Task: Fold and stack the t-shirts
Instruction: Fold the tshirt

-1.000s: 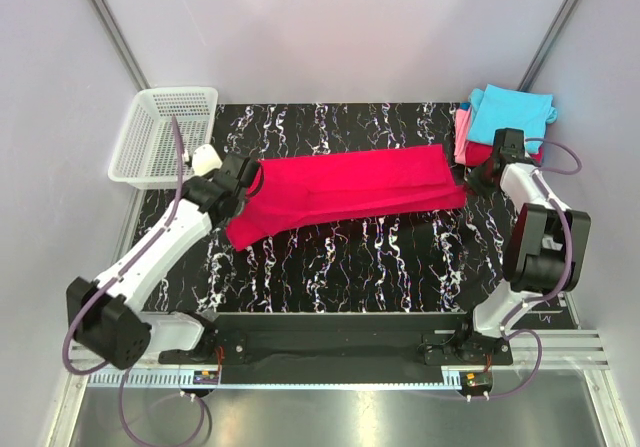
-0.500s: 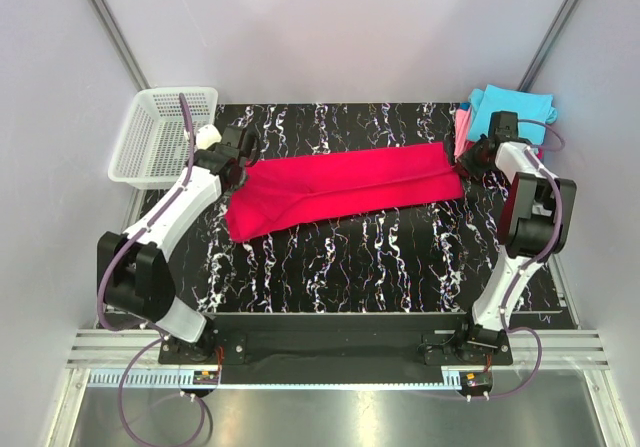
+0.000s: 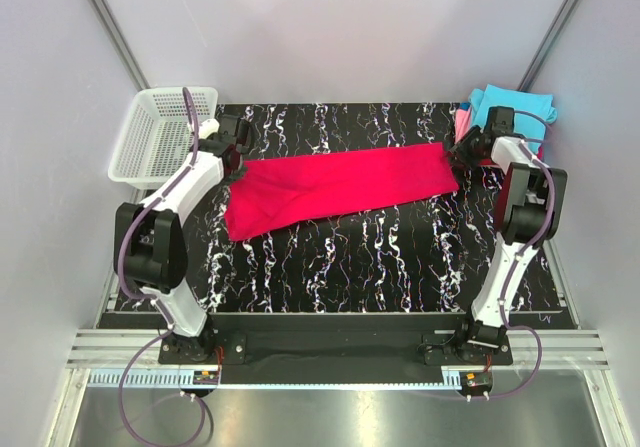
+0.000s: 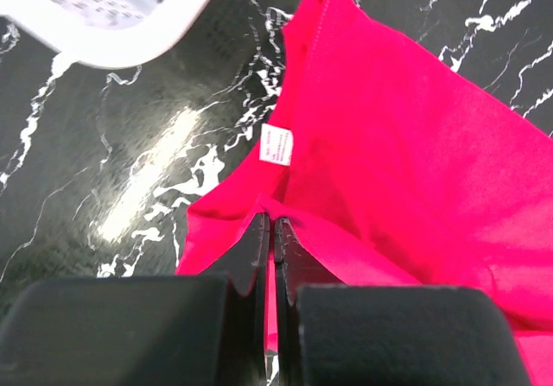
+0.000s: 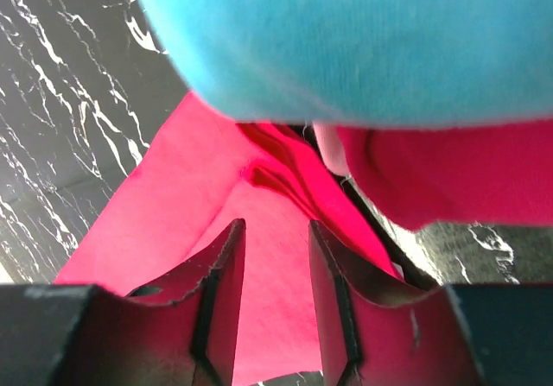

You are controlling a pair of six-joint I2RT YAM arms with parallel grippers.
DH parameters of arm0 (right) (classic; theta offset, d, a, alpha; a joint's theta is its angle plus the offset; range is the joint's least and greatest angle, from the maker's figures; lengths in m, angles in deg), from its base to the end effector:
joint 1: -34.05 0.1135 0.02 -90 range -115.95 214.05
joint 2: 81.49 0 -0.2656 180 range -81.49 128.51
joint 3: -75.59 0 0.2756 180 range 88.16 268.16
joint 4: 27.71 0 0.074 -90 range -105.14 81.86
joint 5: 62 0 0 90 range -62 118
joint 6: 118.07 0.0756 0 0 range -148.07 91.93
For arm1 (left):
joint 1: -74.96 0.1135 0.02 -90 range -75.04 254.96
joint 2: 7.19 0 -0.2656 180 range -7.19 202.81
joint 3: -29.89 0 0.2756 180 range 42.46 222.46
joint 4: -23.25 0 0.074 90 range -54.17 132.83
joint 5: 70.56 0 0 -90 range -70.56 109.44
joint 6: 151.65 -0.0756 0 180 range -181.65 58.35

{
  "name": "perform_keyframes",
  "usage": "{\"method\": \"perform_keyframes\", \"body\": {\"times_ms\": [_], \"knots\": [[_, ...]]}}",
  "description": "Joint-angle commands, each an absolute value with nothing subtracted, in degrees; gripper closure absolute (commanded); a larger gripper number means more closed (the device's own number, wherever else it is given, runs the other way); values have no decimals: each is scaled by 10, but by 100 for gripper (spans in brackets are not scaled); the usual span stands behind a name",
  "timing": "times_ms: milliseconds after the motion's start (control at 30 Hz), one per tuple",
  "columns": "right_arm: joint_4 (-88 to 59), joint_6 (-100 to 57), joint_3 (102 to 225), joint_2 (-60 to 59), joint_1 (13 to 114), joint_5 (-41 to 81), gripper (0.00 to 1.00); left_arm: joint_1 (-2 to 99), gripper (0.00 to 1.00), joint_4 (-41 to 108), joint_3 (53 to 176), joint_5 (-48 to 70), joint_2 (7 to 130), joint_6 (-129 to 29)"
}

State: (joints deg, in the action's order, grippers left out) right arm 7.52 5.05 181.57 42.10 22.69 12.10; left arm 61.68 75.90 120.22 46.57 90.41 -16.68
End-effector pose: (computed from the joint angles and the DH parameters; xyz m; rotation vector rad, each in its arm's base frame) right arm 0.5122 -0.0818 0.1345 0.8411 2.3684 0.5036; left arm 0.3966 -0.0582 0.2196 -0.8233 2.3180 0.1964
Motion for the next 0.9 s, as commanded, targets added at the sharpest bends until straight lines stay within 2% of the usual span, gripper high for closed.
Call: {"method": "perform_keyframes", "body": {"times_ms": [0, 233, 500, 667, 767, 867], "knots": [[31, 37, 1790, 357, 228, 142, 58, 625, 98, 708, 1249, 424, 921, -210], [13, 29, 1721, 291, 238, 89, 64, 633, 87, 694, 1283, 380, 968, -238], [25, 13, 1681, 294, 273, 42, 71, 636, 87, 725, 1324, 449, 999, -208], [36, 28, 1690, 327, 279, 30, 74, 636, 87, 760, 1299, 494, 981, -160], [45, 37, 1695, 335, 280, 32, 75, 637, 82, 761, 1282, 500, 973, -156], [49, 37, 1695, 334, 284, 32, 76, 636, 59, 761, 1285, 505, 974, -166]]}}
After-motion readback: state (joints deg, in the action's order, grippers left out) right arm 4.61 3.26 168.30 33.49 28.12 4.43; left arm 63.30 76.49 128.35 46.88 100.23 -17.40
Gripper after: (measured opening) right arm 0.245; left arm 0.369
